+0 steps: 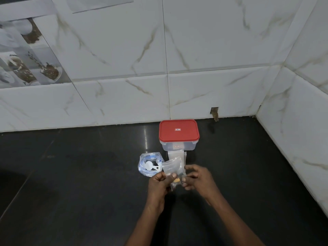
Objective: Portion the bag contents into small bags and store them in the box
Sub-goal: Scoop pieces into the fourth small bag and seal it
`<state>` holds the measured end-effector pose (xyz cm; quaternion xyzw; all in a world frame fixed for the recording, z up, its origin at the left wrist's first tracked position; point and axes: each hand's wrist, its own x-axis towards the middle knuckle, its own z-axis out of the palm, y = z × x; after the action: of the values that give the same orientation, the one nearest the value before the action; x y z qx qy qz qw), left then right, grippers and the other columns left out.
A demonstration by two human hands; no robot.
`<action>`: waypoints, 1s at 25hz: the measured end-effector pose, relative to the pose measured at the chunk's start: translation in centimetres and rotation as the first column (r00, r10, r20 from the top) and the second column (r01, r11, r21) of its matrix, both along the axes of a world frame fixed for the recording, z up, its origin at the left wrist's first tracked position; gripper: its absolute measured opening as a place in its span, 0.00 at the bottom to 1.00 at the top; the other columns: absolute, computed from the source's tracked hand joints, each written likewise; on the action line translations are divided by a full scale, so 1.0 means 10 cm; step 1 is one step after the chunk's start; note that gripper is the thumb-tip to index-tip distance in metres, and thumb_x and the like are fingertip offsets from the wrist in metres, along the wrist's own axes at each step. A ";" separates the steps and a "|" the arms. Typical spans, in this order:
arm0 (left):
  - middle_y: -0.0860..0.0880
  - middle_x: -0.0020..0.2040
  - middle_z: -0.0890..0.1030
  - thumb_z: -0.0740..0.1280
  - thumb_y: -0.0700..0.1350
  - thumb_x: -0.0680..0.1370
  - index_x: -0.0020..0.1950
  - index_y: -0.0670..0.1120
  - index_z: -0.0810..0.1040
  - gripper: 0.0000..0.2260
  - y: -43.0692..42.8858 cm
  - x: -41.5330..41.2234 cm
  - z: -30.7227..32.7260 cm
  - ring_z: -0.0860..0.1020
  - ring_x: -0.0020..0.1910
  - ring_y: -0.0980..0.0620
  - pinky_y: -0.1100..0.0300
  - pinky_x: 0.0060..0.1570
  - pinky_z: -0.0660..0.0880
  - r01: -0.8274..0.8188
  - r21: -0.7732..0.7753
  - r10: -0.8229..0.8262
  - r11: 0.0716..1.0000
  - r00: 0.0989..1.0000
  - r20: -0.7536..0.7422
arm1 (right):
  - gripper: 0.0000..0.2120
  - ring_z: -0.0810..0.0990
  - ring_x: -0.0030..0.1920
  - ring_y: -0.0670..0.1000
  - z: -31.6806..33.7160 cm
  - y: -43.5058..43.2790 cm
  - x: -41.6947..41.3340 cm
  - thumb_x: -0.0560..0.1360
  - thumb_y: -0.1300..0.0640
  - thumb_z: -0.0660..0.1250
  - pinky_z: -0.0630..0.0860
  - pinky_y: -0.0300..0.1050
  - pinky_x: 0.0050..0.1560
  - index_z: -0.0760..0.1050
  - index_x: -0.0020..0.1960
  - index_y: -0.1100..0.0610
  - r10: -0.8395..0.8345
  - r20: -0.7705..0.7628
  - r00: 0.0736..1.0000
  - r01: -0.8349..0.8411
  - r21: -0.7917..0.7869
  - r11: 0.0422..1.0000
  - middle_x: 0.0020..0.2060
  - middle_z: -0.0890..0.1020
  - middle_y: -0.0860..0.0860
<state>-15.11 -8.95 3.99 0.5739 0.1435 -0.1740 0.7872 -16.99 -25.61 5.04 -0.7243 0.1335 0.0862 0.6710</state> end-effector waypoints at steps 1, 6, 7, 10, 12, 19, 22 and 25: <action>0.31 0.51 0.84 0.77 0.40 0.70 0.51 0.35 0.84 0.14 0.00 0.00 0.00 0.82 0.47 0.37 0.45 0.51 0.77 -0.008 -0.008 0.008 1.000 1.000 0.000 | 0.14 0.86 0.41 0.57 0.00 -0.02 -0.02 0.73 0.66 0.72 0.84 0.54 0.45 0.78 0.58 0.59 -0.018 0.003 1.000 0.018 0.036 0.999 0.41 0.86 0.57; 0.29 0.49 0.84 0.79 0.41 0.66 0.48 0.32 0.83 0.16 -0.01 -0.02 0.02 0.82 0.48 0.33 0.33 0.58 0.75 0.018 0.050 -0.019 0.999 0.999 0.031 | 0.02 0.86 0.42 0.54 0.04 0.00 -0.03 0.74 0.62 0.72 0.81 0.48 0.41 0.84 0.44 0.58 -0.029 0.062 0.998 0.026 0.051 0.998 0.40 0.87 0.56; 0.30 0.49 0.84 0.79 0.40 0.66 0.48 0.33 0.84 0.16 -0.01 -0.02 0.02 0.82 0.49 0.33 0.33 0.59 0.75 0.018 0.054 -0.020 0.998 0.999 0.040 | 0.03 0.86 0.41 0.56 0.03 0.02 -0.01 0.74 0.62 0.72 0.81 0.49 0.42 0.84 0.42 0.59 -0.052 0.074 0.996 0.050 0.035 0.998 0.39 0.86 0.56; 0.30 0.49 0.84 0.77 0.37 0.68 0.49 0.34 0.84 0.12 0.02 0.06 0.04 0.82 0.51 0.32 0.33 0.60 0.76 -0.018 0.023 0.016 1.000 0.998 0.058 | 0.03 0.86 0.42 0.55 0.03 0.03 -0.01 0.74 0.62 0.73 0.82 0.51 0.44 0.84 0.42 0.59 -0.052 0.036 0.998 0.051 0.046 0.998 0.39 0.87 0.55; 0.29 0.48 0.84 0.77 0.36 0.70 0.48 0.33 0.84 0.09 0.06 0.11 0.05 0.82 0.49 0.32 0.31 0.59 0.75 -0.005 0.045 0.002 0.999 0.998 0.066 | 0.03 0.86 0.43 0.53 0.06 0.03 -0.01 0.73 0.61 0.73 0.82 0.46 0.43 0.84 0.46 0.60 -0.046 0.039 0.998 0.041 0.106 0.994 0.41 0.87 0.54; 0.29 0.50 0.83 0.76 0.38 0.73 0.48 0.36 0.84 0.07 0.08 0.03 0.13 0.80 0.45 0.36 0.37 0.54 0.76 0.052 0.083 -0.054 0.995 0.998 0.016 | 0.03 0.85 0.40 0.58 0.09 0.14 0.02 0.74 0.66 0.70 0.82 0.48 0.41 0.83 0.45 0.66 -0.209 0.059 0.976 0.194 0.202 0.960 0.40 0.86 0.61; 0.31 0.47 0.83 0.75 0.38 0.74 0.46 0.37 0.85 0.05 0.09 0.03 0.15 0.80 0.42 0.40 0.43 0.48 0.79 0.072 0.116 -0.074 0.991 0.997 0.019 | 0.05 0.85 0.42 0.57 0.08 0.16 0.01 0.72 0.65 0.72 0.82 0.50 0.44 0.83 0.47 0.64 -0.154 0.022 0.988 0.143 0.253 0.957 0.42 0.86 0.60; 0.40 0.38 0.83 0.72 0.36 0.76 0.45 0.38 0.85 0.02 0.10 0.00 0.16 0.80 0.34 0.49 0.56 0.36 0.78 0.115 0.148 -0.117 0.982 0.993 0.007 | 0.09 0.85 0.47 0.61 0.02 0.21 0.02 0.69 0.62 0.76 0.82 0.56 0.51 0.83 0.48 0.63 -0.130 -0.029 0.991 0.133 0.227 0.965 0.44 0.86 0.60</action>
<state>-15.08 -7.90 5.60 0.6391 0.1161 -0.2042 0.7323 -16.74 -23.47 5.22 -0.6314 0.1750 0.0611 0.7530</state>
